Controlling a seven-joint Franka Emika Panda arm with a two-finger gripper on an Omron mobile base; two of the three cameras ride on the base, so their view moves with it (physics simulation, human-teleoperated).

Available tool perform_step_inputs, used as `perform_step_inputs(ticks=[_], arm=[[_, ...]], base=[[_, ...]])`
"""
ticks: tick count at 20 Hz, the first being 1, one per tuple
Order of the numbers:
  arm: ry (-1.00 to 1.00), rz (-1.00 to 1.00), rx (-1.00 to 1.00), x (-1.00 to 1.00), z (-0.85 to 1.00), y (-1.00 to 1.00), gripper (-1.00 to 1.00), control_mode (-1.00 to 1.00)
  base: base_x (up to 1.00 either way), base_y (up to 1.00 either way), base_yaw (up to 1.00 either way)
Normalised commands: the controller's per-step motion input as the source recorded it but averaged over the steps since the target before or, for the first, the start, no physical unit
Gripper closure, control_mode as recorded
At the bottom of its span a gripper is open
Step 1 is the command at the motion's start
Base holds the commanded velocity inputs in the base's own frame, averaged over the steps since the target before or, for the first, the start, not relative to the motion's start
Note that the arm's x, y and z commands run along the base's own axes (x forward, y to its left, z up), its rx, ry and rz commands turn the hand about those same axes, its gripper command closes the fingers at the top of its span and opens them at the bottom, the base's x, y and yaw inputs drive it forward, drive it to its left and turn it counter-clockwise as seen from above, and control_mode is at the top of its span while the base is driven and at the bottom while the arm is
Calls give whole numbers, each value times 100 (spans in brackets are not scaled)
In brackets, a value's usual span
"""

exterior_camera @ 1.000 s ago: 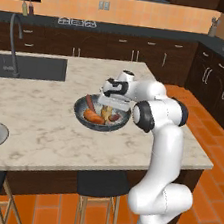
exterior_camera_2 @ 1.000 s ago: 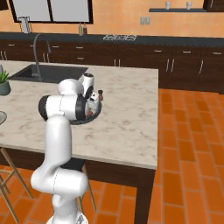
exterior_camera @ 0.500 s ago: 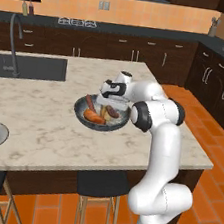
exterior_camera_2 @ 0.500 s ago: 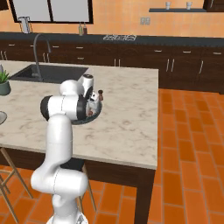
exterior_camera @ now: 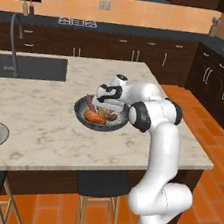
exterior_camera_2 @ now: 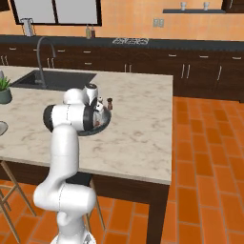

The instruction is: Place one bun and one sausage from the bowl on each plate.

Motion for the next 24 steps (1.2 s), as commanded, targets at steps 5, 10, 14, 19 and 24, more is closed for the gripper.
perform_step_inputs(ticks=[5,10,14,19,24], arm=[[-27,-7,1,-35,93,-24,100,-100],[-25,-17,0,-92,100,-63,100,-100],[-20,-7,-2,-100,69,-43,100,-100],[-18,2,-9,-100,18,-12,100,-100],[-13,17,-3,-80,1,17,100,100]], base=[[0,0,0],[0,0,0],[0,0,0],[0,0,0],[-20,12,4]])
